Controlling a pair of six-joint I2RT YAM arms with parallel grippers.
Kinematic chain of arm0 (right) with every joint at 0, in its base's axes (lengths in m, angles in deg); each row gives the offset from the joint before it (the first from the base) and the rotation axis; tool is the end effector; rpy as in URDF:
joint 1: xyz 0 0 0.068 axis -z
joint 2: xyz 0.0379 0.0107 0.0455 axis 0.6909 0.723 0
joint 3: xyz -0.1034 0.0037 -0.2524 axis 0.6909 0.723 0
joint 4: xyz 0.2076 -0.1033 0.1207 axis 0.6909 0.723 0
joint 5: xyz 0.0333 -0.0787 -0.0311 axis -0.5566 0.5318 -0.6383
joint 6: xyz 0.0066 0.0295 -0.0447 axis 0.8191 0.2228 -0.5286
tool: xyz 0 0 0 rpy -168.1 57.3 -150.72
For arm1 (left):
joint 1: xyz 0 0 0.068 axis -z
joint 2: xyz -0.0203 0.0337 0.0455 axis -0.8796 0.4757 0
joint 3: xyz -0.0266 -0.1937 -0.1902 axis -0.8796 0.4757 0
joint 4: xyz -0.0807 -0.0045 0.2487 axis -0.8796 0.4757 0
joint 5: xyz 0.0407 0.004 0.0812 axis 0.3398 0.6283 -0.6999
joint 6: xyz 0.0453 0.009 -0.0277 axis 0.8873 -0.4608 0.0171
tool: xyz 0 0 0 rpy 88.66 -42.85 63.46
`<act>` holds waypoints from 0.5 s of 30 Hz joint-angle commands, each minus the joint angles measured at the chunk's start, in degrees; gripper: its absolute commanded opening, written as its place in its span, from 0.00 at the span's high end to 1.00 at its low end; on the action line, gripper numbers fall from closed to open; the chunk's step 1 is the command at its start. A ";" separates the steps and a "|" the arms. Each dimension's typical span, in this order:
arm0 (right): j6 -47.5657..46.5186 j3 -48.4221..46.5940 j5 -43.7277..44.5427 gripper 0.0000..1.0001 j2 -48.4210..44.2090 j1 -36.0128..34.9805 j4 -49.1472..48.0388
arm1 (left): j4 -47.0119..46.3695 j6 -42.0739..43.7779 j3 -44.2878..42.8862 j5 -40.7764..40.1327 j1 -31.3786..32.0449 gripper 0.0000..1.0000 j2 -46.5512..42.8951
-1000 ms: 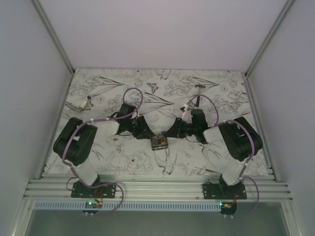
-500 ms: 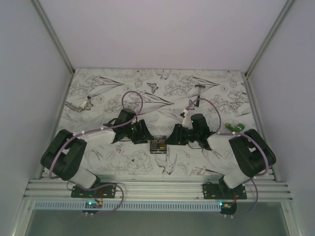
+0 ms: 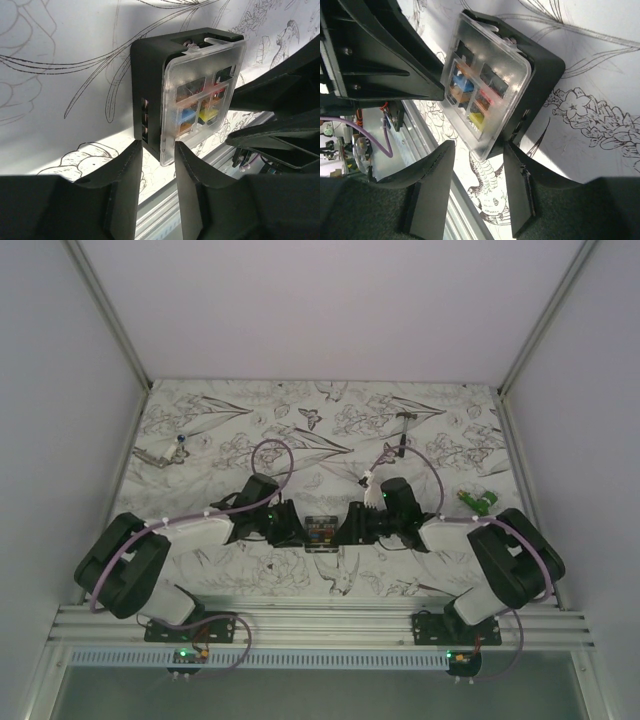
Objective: Snap on the fuse box
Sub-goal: Close the fuse box cover on the fuse box base.
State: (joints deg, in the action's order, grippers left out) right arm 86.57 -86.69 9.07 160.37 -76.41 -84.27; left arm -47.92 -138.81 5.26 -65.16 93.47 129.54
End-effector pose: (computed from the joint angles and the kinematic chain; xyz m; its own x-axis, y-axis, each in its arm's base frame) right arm 0.2110 0.1613 0.1332 -0.9293 -0.0197 -0.3689 -0.3207 0.5386 0.7792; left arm 0.2272 -0.1579 0.1602 -0.9268 -0.2694 -0.2617 0.0206 0.6593 -0.7516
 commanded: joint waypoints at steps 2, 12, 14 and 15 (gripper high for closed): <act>0.23 0.29 0.40 0.54 4.15 -1.30 -2.30 | 0.83 -0.54 0.53 0.00 0.60 0.72 1.62; 1.76 1.11 -0.67 0.76 12.55 -1.39 -7.65 | -0.54 -2.26 1.82 -0.30 1.32 0.87 7.30; 1.57 1.10 -0.50 0.80 13.03 -1.36 -7.32 | -2.31 -3.50 2.70 0.11 1.47 0.87 8.86; 1.44 1.05 -0.22 0.81 12.97 -1.39 -7.02 | -2.92 -3.93 3.12 0.24 1.51 0.88 9.60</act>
State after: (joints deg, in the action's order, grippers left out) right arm 89.56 -86.69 3.85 168.80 -75.05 -91.22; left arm -48.95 -140.87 5.04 -62.08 92.58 131.86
